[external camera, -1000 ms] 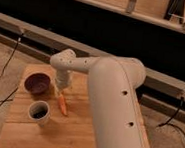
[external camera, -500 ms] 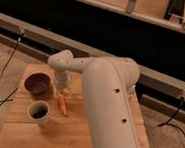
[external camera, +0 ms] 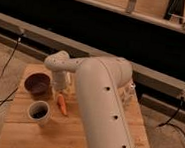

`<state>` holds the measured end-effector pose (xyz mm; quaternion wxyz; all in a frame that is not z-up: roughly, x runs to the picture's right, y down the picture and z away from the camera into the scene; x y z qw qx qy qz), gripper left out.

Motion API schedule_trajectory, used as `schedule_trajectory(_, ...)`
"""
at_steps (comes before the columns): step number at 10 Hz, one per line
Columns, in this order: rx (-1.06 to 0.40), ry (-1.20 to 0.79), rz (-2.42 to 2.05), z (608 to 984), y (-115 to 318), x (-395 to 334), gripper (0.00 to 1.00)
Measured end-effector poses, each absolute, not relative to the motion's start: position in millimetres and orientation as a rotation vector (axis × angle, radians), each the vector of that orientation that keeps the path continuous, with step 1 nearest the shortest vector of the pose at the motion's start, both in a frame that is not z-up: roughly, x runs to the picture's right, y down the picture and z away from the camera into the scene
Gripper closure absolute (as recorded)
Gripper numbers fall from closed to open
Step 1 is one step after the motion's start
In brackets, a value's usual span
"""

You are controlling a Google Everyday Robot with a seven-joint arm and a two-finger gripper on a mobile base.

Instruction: Place the pepper in the ceramic cup

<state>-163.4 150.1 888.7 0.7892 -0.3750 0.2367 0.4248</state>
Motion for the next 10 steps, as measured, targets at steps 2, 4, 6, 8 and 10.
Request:
schedule_trajectory(2, -0.819, 0.539, 0.902, 893, 154, -164, 0.35)
schedule_trajectory(4, -0.828, 0.553, 0.898, 897, 153, -167, 0.35)
schedule_trajectory(6, -0.828, 0.548, 0.904, 902, 149, -171, 0.51)
schedule_trajectory(8, -0.826, 0.544, 0.912, 905, 145, -171, 0.71)
schedule_trajectory(10, -0.819, 0.544, 0.923, 906, 139, -167, 0.91)
